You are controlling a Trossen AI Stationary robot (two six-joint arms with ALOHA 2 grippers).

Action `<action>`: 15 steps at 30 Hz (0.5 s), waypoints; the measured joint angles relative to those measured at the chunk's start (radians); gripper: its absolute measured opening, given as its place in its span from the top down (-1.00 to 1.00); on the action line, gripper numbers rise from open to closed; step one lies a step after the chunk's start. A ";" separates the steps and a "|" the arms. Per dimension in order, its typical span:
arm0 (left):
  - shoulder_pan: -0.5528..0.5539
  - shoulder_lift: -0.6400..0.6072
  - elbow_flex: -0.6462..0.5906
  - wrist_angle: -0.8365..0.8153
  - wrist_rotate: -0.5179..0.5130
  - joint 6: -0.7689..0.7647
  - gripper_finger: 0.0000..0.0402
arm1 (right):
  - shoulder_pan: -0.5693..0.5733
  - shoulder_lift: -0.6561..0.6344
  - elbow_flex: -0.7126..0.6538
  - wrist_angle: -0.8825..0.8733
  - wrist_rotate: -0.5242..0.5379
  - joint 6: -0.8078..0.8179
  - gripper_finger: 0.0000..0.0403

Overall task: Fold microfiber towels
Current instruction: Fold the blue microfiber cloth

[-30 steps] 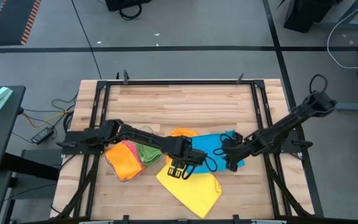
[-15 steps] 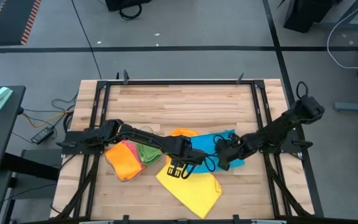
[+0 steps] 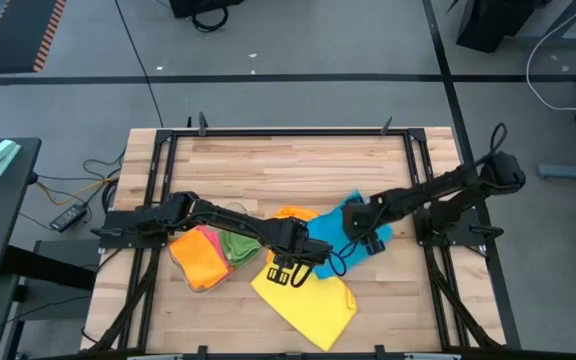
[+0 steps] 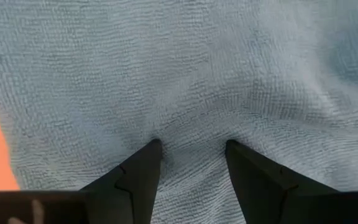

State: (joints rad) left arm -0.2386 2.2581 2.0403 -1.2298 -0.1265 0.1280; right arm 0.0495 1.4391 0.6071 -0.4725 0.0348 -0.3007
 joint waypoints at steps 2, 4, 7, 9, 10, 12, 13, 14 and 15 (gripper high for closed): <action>0.000 0.000 0.000 -0.006 0.000 0.010 0.47 | -0.044 0.000 0.000 0.000 0.029 -0.087 0.04; 0.000 0.000 0.000 -0.015 0.000 0.022 0.48 | -0.101 0.000 0.000 -0.005 0.056 -0.155 0.04; 0.000 0.000 0.000 -0.019 0.000 0.040 0.50 | -0.198 0.000 0.000 -0.006 0.099 -0.283 0.04; 0.000 0.000 0.000 -0.019 0.000 0.041 0.51 | -0.263 0.000 0.000 -0.003 0.120 -0.385 0.04; 0.000 0.000 0.000 -0.019 0.000 0.042 0.51 | -0.294 0.000 0.000 0.001 0.134 -0.438 0.04; 0.001 0.000 0.000 -0.019 0.000 0.049 0.51 | -0.353 0.000 -0.001 0.010 0.178 -0.533 0.04; 0.001 0.000 0.000 -0.019 0.000 0.053 0.50 | -0.380 0.001 -0.001 0.019 0.195 -0.575 0.04; 0.001 0.000 0.000 -0.019 0.000 0.062 0.50 | -0.408 0.001 -0.002 0.034 0.208 -0.613 0.04; 0.001 0.000 0.000 -0.018 0.000 0.067 0.50 | -0.434 0.001 -0.002 0.050 0.214 -0.639 0.04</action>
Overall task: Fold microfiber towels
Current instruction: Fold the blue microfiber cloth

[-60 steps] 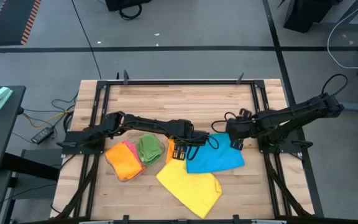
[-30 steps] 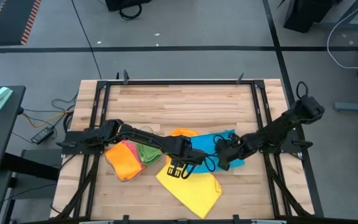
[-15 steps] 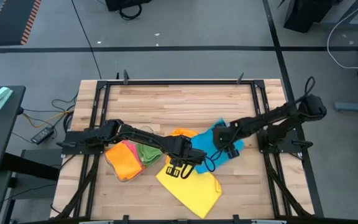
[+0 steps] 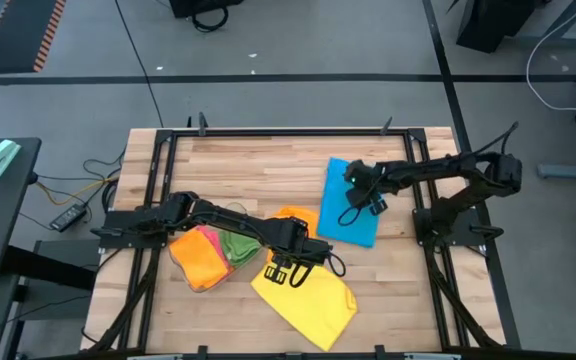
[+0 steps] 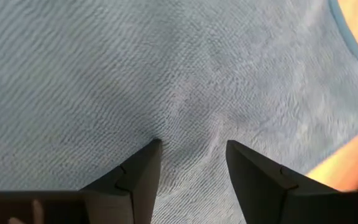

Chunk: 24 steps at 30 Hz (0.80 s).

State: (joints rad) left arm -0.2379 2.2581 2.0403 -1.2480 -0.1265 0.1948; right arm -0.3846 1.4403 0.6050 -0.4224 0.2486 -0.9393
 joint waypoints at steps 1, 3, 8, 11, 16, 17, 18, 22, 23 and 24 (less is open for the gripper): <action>0.000 0.000 0.000 0.000 0.000 0.002 0.50 | -0.025 0.000 -0.001 0.016 -0.001 -0.018 0.04; 0.002 0.000 0.000 0.004 0.000 0.006 0.51 | -0.067 0.001 0.005 0.034 0.002 -0.029 0.04; 0.011 0.000 0.000 0.005 0.000 0.014 0.55 | -0.077 -0.011 0.090 -0.068 0.058 0.087 0.04; 0.018 0.000 0.000 0.030 0.001 0.027 0.58 | -0.039 -0.037 0.157 -0.150 0.023 0.262 0.04; 0.040 -0.001 0.000 0.129 0.000 0.042 0.58 | 0.037 -0.055 0.217 -0.278 -0.058 0.685 0.04; 0.042 -0.001 0.000 0.145 0.000 0.051 0.57 | 0.051 -0.053 0.217 -0.305 -0.077 0.765 0.04; 0.046 -0.001 0.000 0.159 0.000 0.059 0.56 | 0.063 -0.053 0.216 -0.331 -0.100 0.835 0.04; 0.058 -0.001 -0.002 0.205 0.000 0.103 0.52 | 0.108 -0.053 0.209 -0.441 -0.232 0.988 0.04; 0.061 -0.001 -0.008 0.226 0.000 0.109 0.52 | 0.119 -0.057 0.207 -0.459 -0.252 1.015 0.04; 0.065 -0.002 -0.019 0.254 0.000 0.114 0.52 | 0.130 -0.066 0.204 -0.463 -0.259 1.042 0.04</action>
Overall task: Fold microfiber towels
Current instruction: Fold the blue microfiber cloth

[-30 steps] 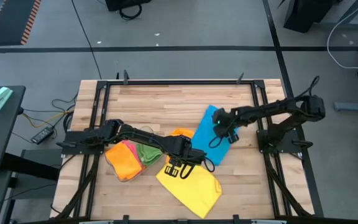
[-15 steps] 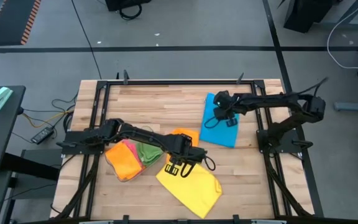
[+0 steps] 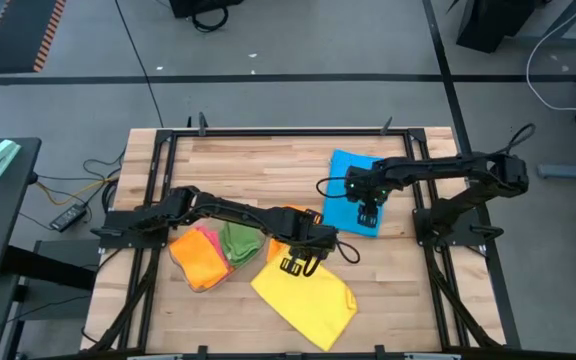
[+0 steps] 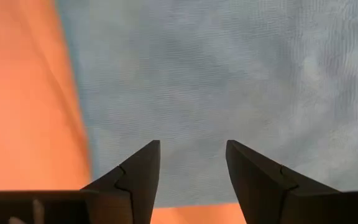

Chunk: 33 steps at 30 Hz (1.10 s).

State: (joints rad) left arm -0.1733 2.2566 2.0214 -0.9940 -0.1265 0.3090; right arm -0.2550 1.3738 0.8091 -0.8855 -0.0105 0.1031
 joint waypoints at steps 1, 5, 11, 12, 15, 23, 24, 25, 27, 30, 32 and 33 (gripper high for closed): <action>0.004 0.000 -0.010 0.022 0.000 0.007 0.53 | 0.012 -0.014 -0.003 -0.001 0.000 0.024 0.04; 0.026 0.000 -0.071 0.082 0.000 0.019 0.60 | 0.061 -0.107 -0.016 0.012 0.031 0.071 0.04; 0.064 0.000 -0.125 0.148 0.045 0.024 0.67 | 0.134 -0.267 -0.016 0.016 0.104 0.135 0.04; 0.069 0.000 -0.131 0.161 0.046 0.025 0.66 | 0.145 -0.285 -0.016 0.014 0.106 0.150 0.04; 0.082 0.000 -0.134 0.206 0.045 0.029 0.62 | 0.172 -0.342 -0.016 -0.022 0.107 0.185 0.04; 0.088 0.000 -0.133 0.347 0.023 0.148 0.27 | 0.187 -0.476 -0.016 -0.081 0.107 0.247 0.04; 0.091 0.000 -0.133 0.366 0.022 0.157 0.23 | 0.191 -0.485 -0.016 -0.083 0.107 0.253 0.04; 0.094 0.000 -0.133 0.386 0.022 0.161 0.19 | 0.195 -0.493 -0.015 -0.085 0.107 0.258 0.04; 0.103 0.000 -0.133 0.411 0.021 0.161 0.12 | 0.206 -0.505 -0.015 -0.087 0.107 0.264 0.04; 0.119 0.001 -0.133 0.416 0.018 0.160 0.08 | 0.228 -0.524 -0.015 -0.087 0.107 0.275 0.04; 0.131 0.022 -0.130 0.448 0.017 0.148 0.07 | 0.241 -0.540 -0.011 -0.088 0.108 0.279 0.04; 0.136 0.033 -0.131 0.445 0.017 0.147 0.07 | 0.245 -0.548 -0.006 -0.087 0.112 0.279 0.04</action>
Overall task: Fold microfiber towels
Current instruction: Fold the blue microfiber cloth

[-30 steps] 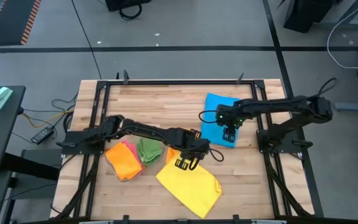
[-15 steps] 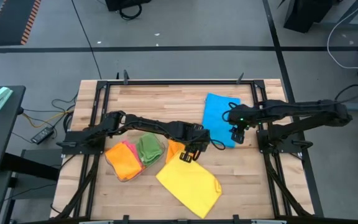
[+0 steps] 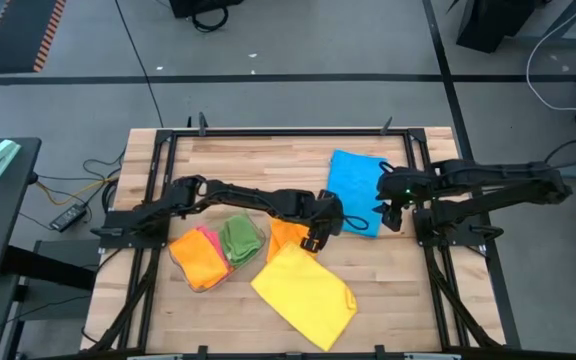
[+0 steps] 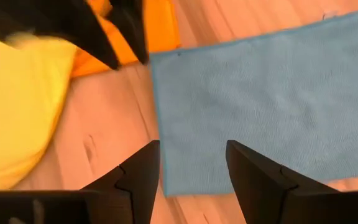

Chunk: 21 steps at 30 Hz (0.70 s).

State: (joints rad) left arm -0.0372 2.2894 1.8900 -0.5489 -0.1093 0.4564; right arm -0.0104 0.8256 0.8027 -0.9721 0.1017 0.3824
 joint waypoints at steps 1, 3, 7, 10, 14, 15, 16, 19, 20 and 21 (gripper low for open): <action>0.004 0.013 -0.002 -0.005 0.001 0.000 0.08 | 0.005 -0.007 0.006 0.001 0.012 0.000 0.04; 0.011 0.040 -0.002 0.020 0.001 0.001 0.11 | 0.011 -0.023 0.012 0.004 0.039 0.000 0.04; 0.021 0.066 -0.001 0.027 0.000 0.002 0.14 | 0.014 -0.041 0.016 -0.007 0.055 0.004 0.04; 0.025 0.087 -0.001 0.030 -0.009 0.005 0.14 | 0.014 -0.041 0.016 -0.007 0.056 0.007 0.04; 0.026 0.099 -0.002 0.037 -0.070 0.033 0.16 | 0.014 -0.034 0.013 -0.001 0.055 0.007 0.04; 0.027 0.099 -0.002 0.037 -0.071 0.036 0.17 | 0.014 -0.034 0.008 0.005 0.055 0.007 0.04; 0.029 0.099 -0.002 0.039 -0.072 0.036 0.18 | 0.014 -0.035 0.001 0.012 0.055 0.008 0.04; 0.036 0.099 -0.002 0.049 -0.079 0.034 0.21 | 0.016 -0.035 -0.026 0.017 0.055 0.017 0.04; 0.038 0.099 -0.002 0.049 -0.080 0.035 0.23 | 0.021 -0.035 -0.042 0.033 0.055 0.025 0.04; 0.042 0.099 -0.002 0.048 -0.080 0.035 0.24 | 0.030 -0.035 -0.061 0.055 0.051 0.033 0.04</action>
State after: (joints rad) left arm 0.0048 2.3886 1.8885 -0.5008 -0.1894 0.4916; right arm 0.0199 0.7905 0.7418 -0.9169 0.1528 0.4150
